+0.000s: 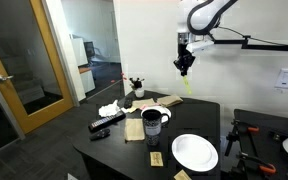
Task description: Take the marker from the cup and place it on the table
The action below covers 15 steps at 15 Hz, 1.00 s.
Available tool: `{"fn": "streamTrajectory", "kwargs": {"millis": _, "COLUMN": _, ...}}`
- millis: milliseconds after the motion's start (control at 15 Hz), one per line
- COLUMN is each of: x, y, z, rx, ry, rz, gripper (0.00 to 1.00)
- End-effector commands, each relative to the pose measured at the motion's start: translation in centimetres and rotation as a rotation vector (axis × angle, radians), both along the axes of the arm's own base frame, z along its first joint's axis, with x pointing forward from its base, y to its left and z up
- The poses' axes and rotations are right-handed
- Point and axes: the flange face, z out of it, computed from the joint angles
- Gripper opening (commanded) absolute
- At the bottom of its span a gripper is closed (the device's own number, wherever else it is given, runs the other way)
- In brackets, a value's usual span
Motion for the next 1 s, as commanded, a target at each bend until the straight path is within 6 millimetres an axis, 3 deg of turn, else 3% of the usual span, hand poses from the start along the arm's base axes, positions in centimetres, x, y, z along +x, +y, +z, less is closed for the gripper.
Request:
{"fn": "streamTrajectory", "kwargs": {"millis": 0, "x": 1.7, "y": -2.0, "z": -1.7, "rx": 0.003, "ry": 0.042, "rz": -0.010, "gripper": 0.04}}
{"fn": "streamTrajectory", "kwargs": {"millis": 467, "x": 2.5, "y": -4.5, "z": -6.0, "rx": 0.032, "ry": 0.157, "rz": 0.022, "gripper": 0.04}}
{"fn": "streamTrajectory", "kwargs": {"millis": 933, "x": 2.4, "y": -5.3, "z": -11.0, "rx": 0.085, "ry": 0.280, "rz": 0.069, "gripper": 0.04}}
